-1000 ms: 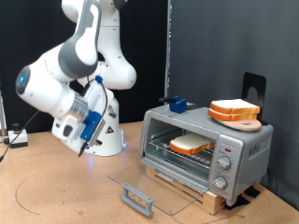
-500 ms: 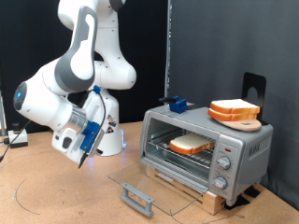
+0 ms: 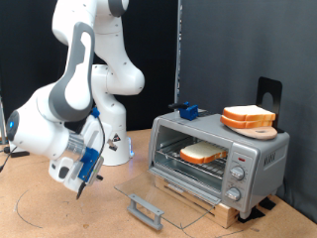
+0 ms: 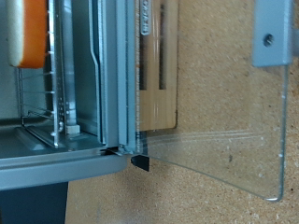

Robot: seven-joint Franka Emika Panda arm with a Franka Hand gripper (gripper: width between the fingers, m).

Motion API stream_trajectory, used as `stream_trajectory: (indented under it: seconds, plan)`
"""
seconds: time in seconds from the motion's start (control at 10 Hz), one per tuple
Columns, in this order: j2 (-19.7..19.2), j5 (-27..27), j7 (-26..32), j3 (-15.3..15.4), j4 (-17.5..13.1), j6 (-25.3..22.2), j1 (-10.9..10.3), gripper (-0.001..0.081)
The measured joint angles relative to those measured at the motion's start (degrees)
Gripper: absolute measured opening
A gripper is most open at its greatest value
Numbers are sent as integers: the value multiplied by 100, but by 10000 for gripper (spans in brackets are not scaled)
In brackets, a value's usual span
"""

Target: Make a piece of toast with the oven

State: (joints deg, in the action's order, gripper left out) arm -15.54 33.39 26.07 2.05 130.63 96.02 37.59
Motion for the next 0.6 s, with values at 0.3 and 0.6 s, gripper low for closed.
stream_trajectory:
  seconds: [0.3,0.6]
  plan:
    - [-550,-62,0,3,-159,296,-7,807]
    - [-940,-92,1,34,-167,584,-44,807]
